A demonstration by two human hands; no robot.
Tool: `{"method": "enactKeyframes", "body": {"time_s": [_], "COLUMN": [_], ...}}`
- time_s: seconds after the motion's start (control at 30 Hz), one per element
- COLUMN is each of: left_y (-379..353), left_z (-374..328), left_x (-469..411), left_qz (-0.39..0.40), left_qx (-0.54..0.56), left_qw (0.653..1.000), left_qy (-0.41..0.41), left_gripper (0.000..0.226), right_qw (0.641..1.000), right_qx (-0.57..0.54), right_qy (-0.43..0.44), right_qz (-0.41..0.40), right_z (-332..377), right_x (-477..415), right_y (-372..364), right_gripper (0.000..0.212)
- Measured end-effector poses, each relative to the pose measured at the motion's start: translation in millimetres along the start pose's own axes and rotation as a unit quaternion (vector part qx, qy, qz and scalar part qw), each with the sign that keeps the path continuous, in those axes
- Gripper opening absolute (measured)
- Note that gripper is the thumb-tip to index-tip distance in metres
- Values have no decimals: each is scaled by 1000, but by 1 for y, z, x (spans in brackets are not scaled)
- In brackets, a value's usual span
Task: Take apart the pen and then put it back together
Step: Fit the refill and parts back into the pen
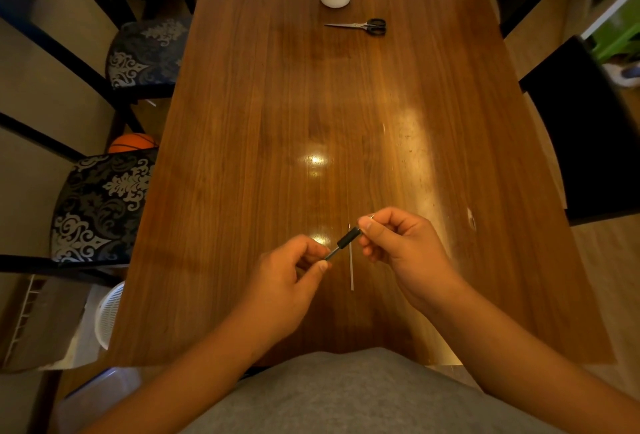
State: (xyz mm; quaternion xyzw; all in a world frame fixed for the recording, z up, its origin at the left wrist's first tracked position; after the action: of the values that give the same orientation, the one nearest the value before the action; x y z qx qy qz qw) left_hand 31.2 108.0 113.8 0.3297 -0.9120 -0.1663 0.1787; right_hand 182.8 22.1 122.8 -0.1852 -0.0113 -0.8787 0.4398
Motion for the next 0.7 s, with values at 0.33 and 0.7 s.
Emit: {"method": "enactKeyframes", "body": {"time_s": [0.33, 0.7], "left_y": [-26, -38], "left_z": [76, 145], "left_x": [4, 17], "left_qz": [98, 103], "left_qx": [140, 121], "left_qw": [968, 940], "left_qy": [186, 302], "left_gripper": [19, 11], "right_qw": [952, 855], "right_qx": [259, 462], "right_qy": [-124, -178], "right_qz": [-109, -152], "right_z": [-57, -124], "right_x": [-6, 4], "right_y": [90, 157], "right_gripper": [6, 22]}}
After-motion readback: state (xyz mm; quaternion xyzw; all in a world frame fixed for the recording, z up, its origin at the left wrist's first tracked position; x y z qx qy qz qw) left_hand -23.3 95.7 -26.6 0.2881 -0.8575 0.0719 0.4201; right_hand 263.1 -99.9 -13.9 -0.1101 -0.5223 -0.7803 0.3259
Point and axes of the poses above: each hand's wrist, its own x-axis away from the middle knuckle, its own y-axis out of the back of the hand, z = x × y, the point moved 8 cm from there along -x, towards the middle knuckle, and after that the axes turned 1 degree about -z, right-handed, at the moved point
